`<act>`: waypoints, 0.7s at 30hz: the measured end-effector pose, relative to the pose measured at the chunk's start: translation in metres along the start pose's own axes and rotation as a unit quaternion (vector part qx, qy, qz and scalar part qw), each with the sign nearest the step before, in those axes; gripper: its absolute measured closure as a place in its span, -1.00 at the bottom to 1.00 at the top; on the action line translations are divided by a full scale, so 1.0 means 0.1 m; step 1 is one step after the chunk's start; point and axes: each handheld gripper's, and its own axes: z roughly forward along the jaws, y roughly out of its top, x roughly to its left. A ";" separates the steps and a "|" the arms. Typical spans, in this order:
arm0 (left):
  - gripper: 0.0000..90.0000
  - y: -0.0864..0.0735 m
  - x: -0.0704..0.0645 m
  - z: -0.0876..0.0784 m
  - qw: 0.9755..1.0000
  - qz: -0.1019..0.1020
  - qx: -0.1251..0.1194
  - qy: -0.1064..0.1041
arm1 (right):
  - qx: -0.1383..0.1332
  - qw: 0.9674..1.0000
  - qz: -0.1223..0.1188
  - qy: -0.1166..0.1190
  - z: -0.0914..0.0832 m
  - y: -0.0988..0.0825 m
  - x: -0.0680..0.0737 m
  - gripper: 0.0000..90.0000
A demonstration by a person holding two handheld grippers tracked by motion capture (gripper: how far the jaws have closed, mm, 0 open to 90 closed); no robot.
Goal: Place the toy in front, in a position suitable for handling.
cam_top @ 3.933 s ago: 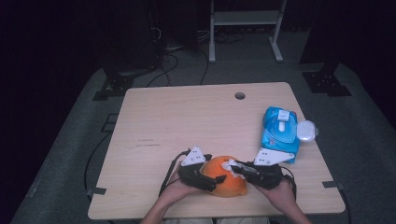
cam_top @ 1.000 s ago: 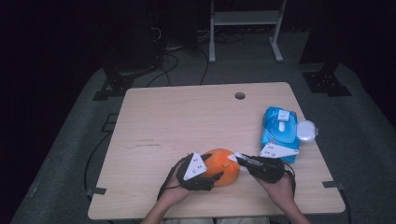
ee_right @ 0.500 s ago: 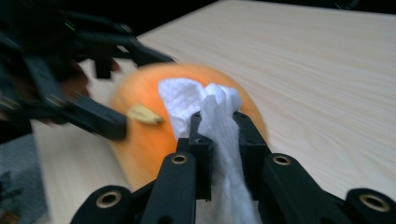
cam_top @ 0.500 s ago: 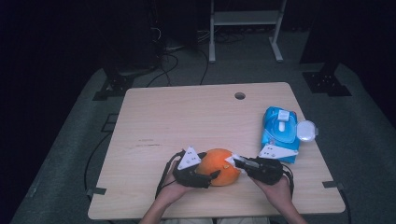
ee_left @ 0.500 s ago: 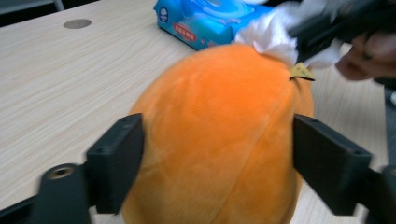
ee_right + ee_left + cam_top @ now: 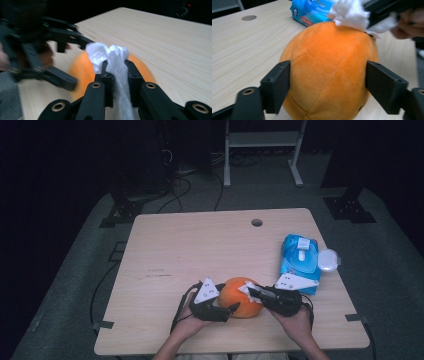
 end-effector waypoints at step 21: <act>-0.61 0.04 0.05 -0.02 0.999 -0.044 -0.013 -0.004 | 0.025 0.999 -0.019 -0.040 -0.09 0.06 -0.08 0.76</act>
